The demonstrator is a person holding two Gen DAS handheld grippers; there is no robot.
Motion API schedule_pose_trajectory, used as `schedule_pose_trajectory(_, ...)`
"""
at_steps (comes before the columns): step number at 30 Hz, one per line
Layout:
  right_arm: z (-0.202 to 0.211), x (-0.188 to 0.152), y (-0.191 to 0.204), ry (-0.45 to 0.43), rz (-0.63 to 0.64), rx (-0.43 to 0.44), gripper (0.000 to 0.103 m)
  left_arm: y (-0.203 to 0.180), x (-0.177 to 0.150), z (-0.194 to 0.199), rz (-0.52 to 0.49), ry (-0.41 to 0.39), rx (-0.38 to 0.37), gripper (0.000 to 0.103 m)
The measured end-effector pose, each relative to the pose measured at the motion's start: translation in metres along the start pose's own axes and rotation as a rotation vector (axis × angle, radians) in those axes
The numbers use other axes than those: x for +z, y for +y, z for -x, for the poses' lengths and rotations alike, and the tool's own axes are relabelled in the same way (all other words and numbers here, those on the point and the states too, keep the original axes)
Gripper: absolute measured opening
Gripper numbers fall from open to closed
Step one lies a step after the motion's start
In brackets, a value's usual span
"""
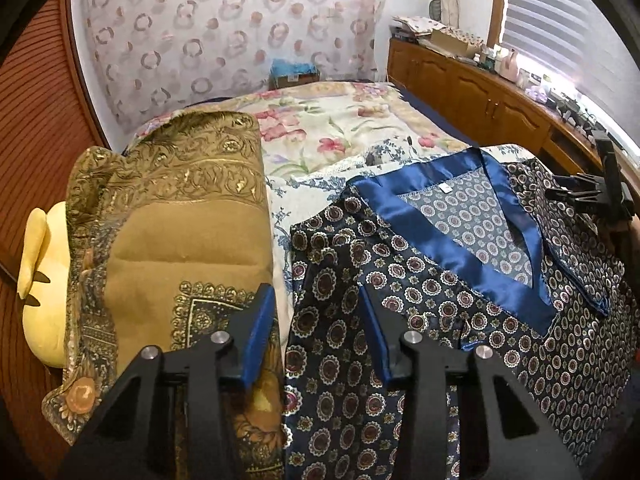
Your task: Fold small clothes
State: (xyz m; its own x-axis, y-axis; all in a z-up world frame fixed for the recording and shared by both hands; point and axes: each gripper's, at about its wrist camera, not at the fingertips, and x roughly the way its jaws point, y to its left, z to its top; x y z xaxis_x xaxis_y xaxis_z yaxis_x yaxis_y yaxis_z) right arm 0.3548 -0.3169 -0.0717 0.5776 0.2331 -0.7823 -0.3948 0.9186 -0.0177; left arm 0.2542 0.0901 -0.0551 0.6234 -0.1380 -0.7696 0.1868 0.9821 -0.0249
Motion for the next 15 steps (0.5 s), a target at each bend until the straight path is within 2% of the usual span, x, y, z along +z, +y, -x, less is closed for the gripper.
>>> schedule_pose_trajectory(3,0.000,0.001,0.001,0.004,0.005,-0.011,0.072,0.003,0.000,-0.003,0.006,0.005,-0.011,0.041)
schedule_pose_trajectory(4,-0.001,0.001,-0.001,0.007,0.001,-0.004,0.075,0.003,0.000,-0.004,0.004,0.011,-0.013,0.033)
schedule_pose_trajectory(5,-0.001,0.001,-0.001,0.008,-0.001,0.001,0.075,0.002,0.000,-0.005,0.002,0.014,-0.018,0.031)
schedule_pose_trajectory(6,-0.001,0.001,-0.001,0.009,0.000,0.002,0.076,0.002,0.000,-0.006,0.003,0.011,-0.017,0.022)
schedule_pose_trajectory(7,-0.002,0.002,-0.001,0.009,0.002,0.001,0.076,0.002,0.000,-0.006,0.004,0.008,-0.019,0.007)
schedule_pose_trajectory(10,-0.003,0.002,0.001,0.011,0.005,0.003,0.078,0.002,0.001,0.000,0.019,-0.024,-0.013,0.002)
schedule_pose_trajectory(15,-0.004,0.002,0.001,0.011,0.006,0.002,0.079,0.017,0.004,0.023,0.074,-0.111,0.042,0.000)
